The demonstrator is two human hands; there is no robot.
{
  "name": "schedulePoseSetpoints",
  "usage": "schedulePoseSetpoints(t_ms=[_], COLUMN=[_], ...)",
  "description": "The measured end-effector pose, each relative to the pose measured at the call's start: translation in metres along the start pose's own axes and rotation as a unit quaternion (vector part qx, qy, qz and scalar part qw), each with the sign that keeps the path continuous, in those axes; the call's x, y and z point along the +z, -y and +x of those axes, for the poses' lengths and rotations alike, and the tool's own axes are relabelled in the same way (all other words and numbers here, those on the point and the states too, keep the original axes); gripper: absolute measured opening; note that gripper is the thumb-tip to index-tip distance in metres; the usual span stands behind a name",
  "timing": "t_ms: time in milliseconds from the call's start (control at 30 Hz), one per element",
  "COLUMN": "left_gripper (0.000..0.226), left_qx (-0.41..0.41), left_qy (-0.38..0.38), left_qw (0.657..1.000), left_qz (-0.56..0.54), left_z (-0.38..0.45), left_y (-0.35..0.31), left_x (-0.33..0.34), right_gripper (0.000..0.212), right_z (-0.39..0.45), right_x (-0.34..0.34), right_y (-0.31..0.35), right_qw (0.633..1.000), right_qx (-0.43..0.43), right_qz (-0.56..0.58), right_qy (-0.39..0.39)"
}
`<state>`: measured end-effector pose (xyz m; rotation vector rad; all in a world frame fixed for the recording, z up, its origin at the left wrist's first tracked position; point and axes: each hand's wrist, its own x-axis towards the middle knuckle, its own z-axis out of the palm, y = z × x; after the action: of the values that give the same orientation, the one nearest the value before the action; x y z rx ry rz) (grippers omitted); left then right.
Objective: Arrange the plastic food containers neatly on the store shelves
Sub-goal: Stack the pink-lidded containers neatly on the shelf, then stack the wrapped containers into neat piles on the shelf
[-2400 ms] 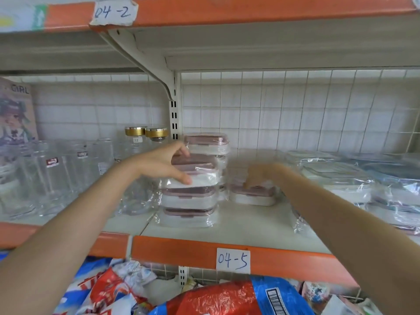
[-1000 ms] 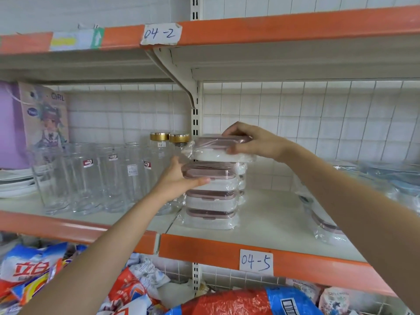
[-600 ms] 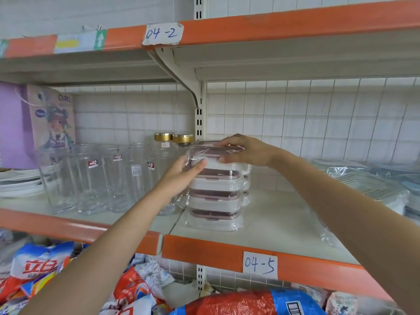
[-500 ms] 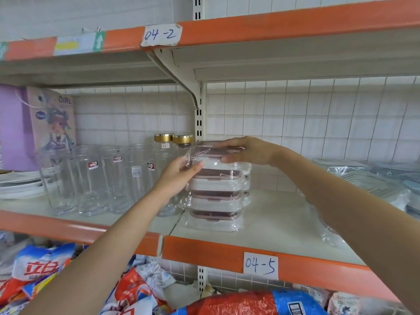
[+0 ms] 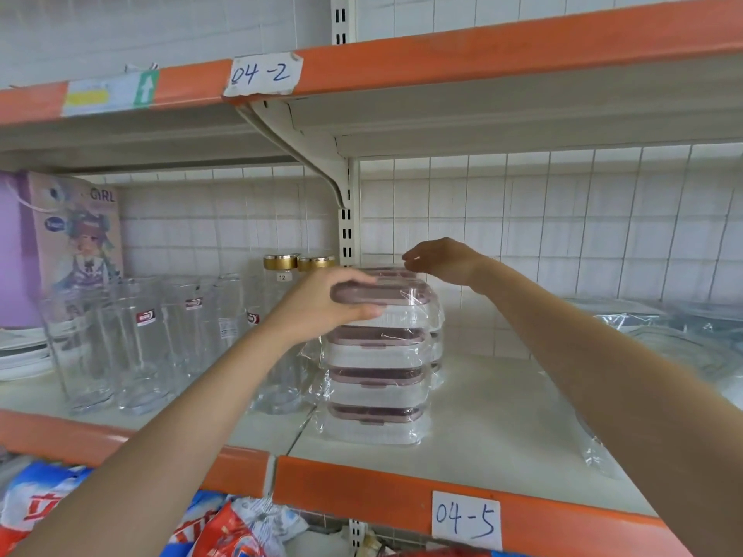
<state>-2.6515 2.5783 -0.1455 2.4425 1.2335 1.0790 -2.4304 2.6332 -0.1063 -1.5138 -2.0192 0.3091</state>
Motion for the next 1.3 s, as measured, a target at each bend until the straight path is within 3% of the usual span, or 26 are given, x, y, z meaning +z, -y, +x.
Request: schedulePoseSetpoints(t_ms=[167,400,700,833,1000,1100,1300], left_gripper=[0.044,0.044,0.046,0.039,0.048,0.049,0.044], left_qx=[-0.006,-0.013,-0.012,-0.005,-0.006,0.045,0.109], left_qy=[-0.013,0.001,0.014,0.019,0.009,-0.025,0.002], left_qw=[1.0,0.999,0.999,0.997,0.989,0.972,0.986], left_qz=[0.015,0.034,0.042,0.077,0.151,0.229,0.129], left_z=[0.007,0.011,0.013,0.012,0.004,0.003,0.016], left_y=[0.001,-0.001,-0.005,-0.006,-0.019,-0.044,-0.101], left_x=[-0.004,-0.008,-0.009,-0.008,0.0,0.016,0.065], right_gripper=[0.043,0.019,0.023,0.031,0.036,0.038,0.031], right_z=[0.02,0.019,-0.005,-0.011,-0.035,-0.06,-0.119], right_x=[0.011,-0.005,-0.016,-0.022,-0.041,-0.054,-0.098], right_y=[-0.006,-0.017,-0.025,-0.017,-0.013,-0.015,-0.044], right_qw=[0.999,0.996,0.992,0.998,0.985,0.965,0.944], right_qx=[0.038,0.036,0.044,0.034,0.013,0.007,0.026], right_qz=[0.001,0.08,0.111,-0.006,-0.163,-0.256,-0.32], right_qy=[0.023,0.0,0.03,0.055,0.05,0.06,0.071])
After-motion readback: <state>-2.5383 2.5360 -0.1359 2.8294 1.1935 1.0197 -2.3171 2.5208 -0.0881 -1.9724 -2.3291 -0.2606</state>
